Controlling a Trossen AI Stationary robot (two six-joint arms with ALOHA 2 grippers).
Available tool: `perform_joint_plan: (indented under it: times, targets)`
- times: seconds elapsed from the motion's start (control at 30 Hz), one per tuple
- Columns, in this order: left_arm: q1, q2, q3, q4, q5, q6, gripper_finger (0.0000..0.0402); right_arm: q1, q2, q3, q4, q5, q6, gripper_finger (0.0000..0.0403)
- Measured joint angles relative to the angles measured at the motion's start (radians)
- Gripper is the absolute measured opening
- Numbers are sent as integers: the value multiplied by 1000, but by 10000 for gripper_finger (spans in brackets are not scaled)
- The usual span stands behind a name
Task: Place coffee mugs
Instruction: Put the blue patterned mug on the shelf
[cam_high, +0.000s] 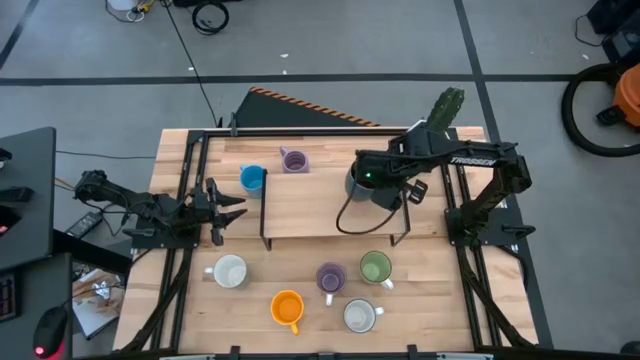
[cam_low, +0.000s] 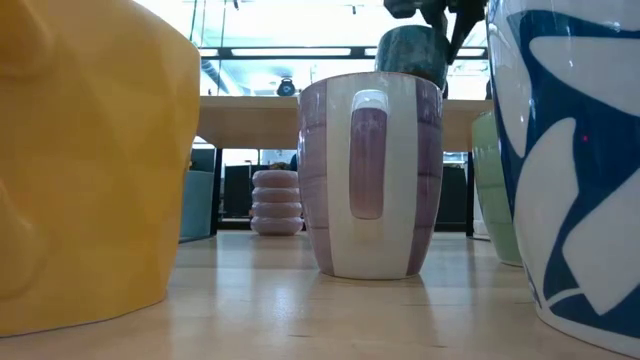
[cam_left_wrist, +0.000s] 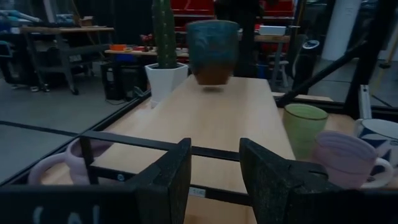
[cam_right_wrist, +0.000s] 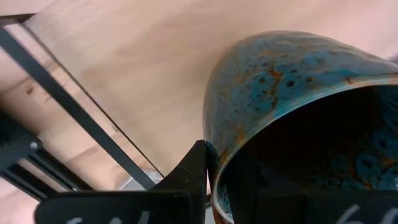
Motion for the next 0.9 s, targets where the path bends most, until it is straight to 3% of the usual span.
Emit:
perform_joint_plan:
  times: [0.2, 0.4, 0.67, 0.9]
  targets:
    - [0, 0, 0, 0, -11, -9, 141, 32, 0, -2, 1, 56, -83, 42]
    - [0, 0, 0, 0, -12, -27, 141, 30, -1, -7, 2, 14, -65, 49]
    - [0, 0, 0, 0, -12, -27, 141, 32, -7, -67, 7, 61, -61, 48]
    - [0, 0, 0, 0, -12, -26, 141, 39, 2, -74, 4, 89, 12, 80]
